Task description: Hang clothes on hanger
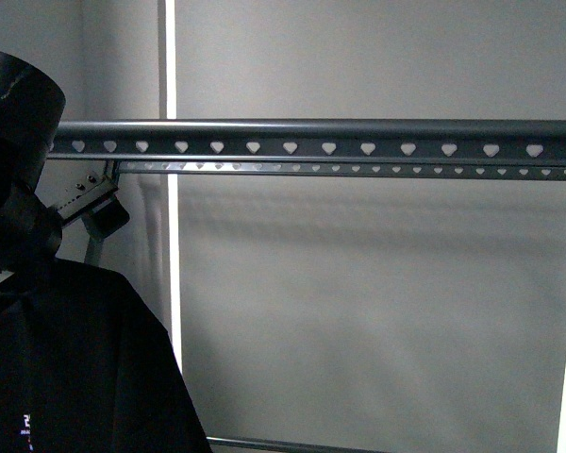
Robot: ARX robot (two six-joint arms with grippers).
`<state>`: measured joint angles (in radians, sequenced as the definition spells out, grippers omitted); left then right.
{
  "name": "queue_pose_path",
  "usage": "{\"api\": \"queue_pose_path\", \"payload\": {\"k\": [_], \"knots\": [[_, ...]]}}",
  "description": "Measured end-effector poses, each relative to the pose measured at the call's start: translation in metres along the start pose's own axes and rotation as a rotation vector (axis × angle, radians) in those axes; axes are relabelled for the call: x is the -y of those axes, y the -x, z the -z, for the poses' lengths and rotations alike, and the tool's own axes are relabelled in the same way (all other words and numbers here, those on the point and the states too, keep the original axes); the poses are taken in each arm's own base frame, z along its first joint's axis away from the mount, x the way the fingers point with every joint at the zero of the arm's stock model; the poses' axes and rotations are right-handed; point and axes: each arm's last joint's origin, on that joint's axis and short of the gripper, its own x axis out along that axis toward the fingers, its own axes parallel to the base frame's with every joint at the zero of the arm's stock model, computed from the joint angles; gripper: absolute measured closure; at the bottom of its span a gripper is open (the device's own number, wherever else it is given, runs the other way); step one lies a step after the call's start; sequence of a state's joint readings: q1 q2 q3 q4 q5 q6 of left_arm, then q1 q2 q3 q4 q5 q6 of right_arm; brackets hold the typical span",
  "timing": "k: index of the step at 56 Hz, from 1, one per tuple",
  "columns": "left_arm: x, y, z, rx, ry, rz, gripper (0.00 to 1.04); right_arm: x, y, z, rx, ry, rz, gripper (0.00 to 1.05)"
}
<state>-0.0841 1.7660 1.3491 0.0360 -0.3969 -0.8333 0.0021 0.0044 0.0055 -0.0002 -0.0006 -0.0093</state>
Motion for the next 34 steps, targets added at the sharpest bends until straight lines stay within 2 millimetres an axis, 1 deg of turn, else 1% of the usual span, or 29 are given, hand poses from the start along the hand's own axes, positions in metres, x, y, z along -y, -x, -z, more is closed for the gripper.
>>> {"api": "queue_pose_path", "payload": {"k": [5, 7, 12, 17, 21, 29, 33, 34], "knots": [[-0.001, -0.007, 0.002, -0.015, -0.010, -0.034, 0.21, 0.000, 0.000, 0.000, 0.000, 0.000, 0.000, 0.07], [-0.001, -0.008, 0.003, -0.017, -0.013, -0.041, 0.25, 0.000, 0.000, 0.000, 0.000, 0.000, 0.000, 0.07], [-0.005, -0.014, 0.009, -0.037, -0.030, -0.066, 0.39, 0.000, 0.000, 0.000, 0.000, 0.000, 0.000, 0.07], [-0.008, -0.015, 0.011, -0.057, -0.045, -0.078, 0.49, 0.000, 0.000, 0.000, 0.000, 0.000, 0.000, 0.07], [-0.012, -0.016, 0.015, -0.083, -0.065, -0.084, 0.60, 0.000, 0.000, 0.000, 0.000, 0.000, 0.000, 0.07], [-0.018, -0.012, 0.020, -0.136, -0.114, -0.062, 0.79, 0.000, 0.000, 0.000, 0.000, 0.000, 0.000, 0.07], [-0.024, -0.004, 0.025, -0.210, -0.160, -0.010, 0.92, 0.000, 0.000, 0.000, 0.000, 0.000, 0.000, 0.07], [-0.027, 0.001, 0.026, -0.244, -0.173, 0.013, 0.96, 0.000, 0.000, 0.000, 0.000, 0.000, 0.000, 0.07]]}}
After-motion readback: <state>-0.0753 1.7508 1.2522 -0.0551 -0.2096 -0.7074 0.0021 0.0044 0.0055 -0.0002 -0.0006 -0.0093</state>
